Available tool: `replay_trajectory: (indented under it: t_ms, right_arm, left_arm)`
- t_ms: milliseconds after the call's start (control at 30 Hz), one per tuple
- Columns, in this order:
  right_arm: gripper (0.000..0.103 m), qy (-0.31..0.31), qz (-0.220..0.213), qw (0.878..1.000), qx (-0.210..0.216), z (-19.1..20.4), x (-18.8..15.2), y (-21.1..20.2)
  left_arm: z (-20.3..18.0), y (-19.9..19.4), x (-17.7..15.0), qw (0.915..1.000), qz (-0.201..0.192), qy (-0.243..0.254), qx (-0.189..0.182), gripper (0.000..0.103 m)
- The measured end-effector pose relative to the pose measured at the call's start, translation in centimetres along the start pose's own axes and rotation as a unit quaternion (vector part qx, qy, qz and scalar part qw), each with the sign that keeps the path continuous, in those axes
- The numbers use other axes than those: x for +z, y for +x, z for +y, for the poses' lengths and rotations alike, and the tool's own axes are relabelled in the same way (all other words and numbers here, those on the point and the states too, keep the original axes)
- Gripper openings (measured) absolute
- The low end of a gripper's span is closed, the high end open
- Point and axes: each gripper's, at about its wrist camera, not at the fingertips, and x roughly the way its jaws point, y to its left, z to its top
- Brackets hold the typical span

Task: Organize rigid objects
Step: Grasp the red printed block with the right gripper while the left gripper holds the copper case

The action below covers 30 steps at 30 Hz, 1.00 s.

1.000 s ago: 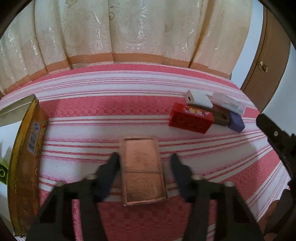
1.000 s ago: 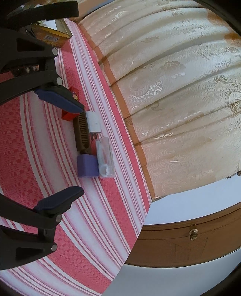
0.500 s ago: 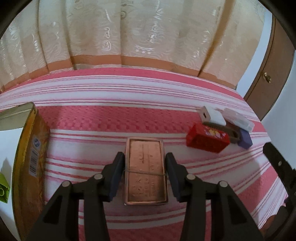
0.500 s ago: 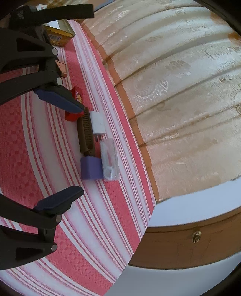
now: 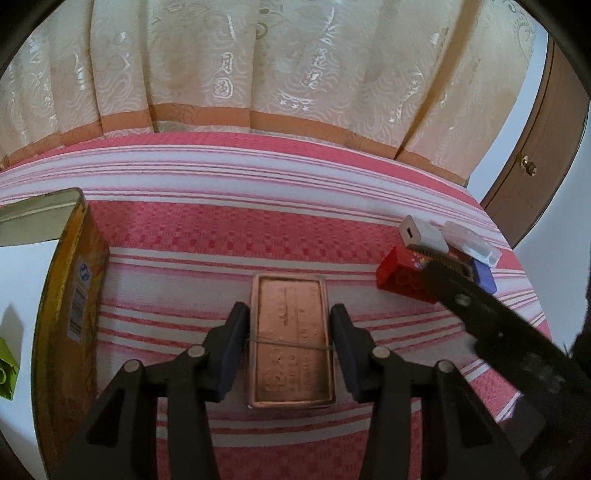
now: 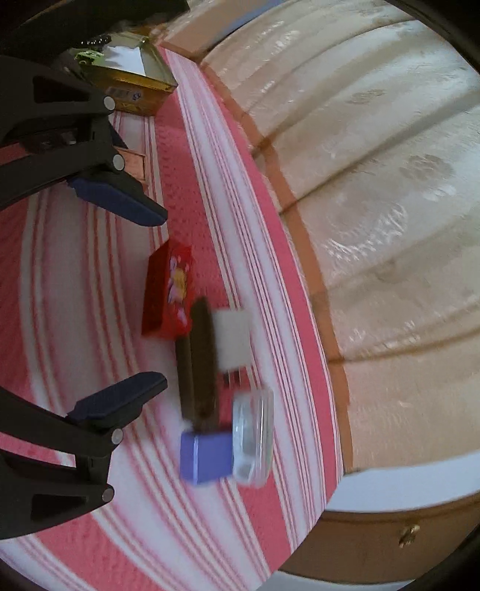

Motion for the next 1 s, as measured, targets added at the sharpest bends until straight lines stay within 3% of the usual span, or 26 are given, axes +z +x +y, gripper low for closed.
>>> replay_trajectory:
  t_ms: [333,433,700,1000]
  right_arm:
    - [0.083,-0.013,0.042,0.999,-0.027,1.7,1.6,3.2]
    - [0.071,-0.018,0.043,0.998,-0.042,1.6,1.7,3.2]
    - [0.071,0.02,0.024,1.0,-0.001,-0.7,0.5,1.4]
    - [0.071,-0.008,-0.124,0.99,-0.061,-0.3,-1.2,-4.9]
  left_arm:
    - [0.0,0.1,-0.2,1.0,0.0,0.005,0.005,0.045]
    - [0.0,0.1,-0.2,1.0,-0.001,0.005,0.005,0.045]
    - [0.2,0.1,-0.3,1.0,-0.003,0.003,0.0,0.045]
    - [-0.7,-1.3,-0.7,0.9988,-0.044,0.022,0.0,0.045]
